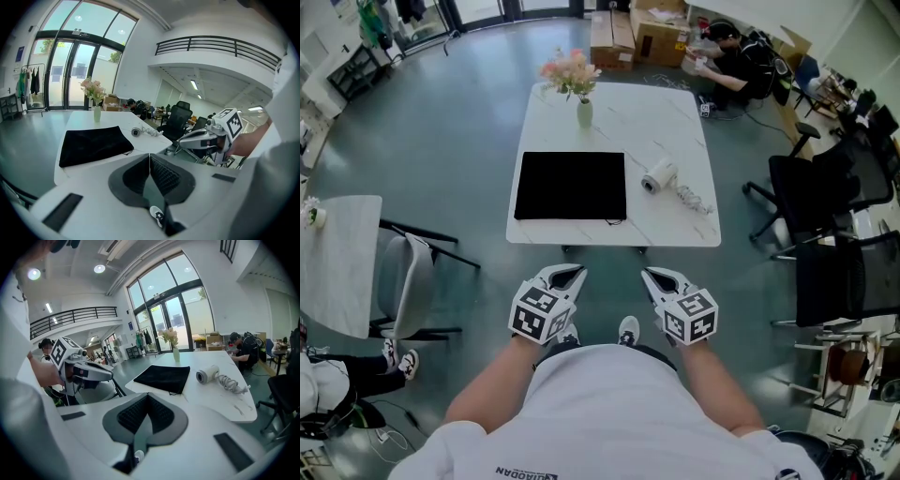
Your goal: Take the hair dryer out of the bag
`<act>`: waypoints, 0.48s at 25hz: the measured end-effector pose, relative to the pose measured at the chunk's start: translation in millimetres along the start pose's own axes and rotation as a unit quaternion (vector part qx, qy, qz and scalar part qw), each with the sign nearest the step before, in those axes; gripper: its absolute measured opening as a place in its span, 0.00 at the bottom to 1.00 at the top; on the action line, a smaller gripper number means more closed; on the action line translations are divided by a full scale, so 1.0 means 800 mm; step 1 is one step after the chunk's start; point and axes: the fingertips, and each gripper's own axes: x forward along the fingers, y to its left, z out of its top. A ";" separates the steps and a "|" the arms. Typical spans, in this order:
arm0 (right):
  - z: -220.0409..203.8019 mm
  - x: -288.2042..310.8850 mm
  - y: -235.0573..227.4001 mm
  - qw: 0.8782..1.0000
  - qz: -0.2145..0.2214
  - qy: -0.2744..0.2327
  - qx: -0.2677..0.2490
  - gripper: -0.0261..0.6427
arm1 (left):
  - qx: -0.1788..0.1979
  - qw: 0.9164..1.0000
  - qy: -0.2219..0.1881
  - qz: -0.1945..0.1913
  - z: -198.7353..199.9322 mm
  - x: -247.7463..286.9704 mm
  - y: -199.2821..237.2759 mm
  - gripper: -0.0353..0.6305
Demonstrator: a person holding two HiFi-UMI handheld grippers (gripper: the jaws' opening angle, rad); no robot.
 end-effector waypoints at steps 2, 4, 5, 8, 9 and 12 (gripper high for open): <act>0.000 0.000 0.000 1.000 0.000 0.000 -0.001 0.06 | 0.000 1.000 -0.001 0.000 0.000 -0.001 0.000 0.08; -0.001 0.001 0.001 1.000 0.002 0.000 -0.001 0.06 | -0.001 1.000 -0.002 0.002 -0.001 -0.002 0.000 0.08; -0.001 0.001 0.002 1.000 0.003 0.000 -0.001 0.06 | -0.001 1.000 -0.001 0.003 -0.002 -0.002 0.000 0.08; -0.004 0.001 0.000 1.000 0.004 0.000 -0.001 0.06 | -0.001 1.000 -0.002 0.005 -0.005 -0.002 0.000 0.08; -0.006 0.002 0.000 1.000 0.005 0.000 -0.001 0.06 | -0.001 1.000 -0.002 0.005 -0.005 -0.001 0.000 0.08; -0.008 0.003 -0.001 1.000 0.006 0.000 0.000 0.06 | -0.001 1.000 -0.004 0.007 -0.005 0.001 0.000 0.08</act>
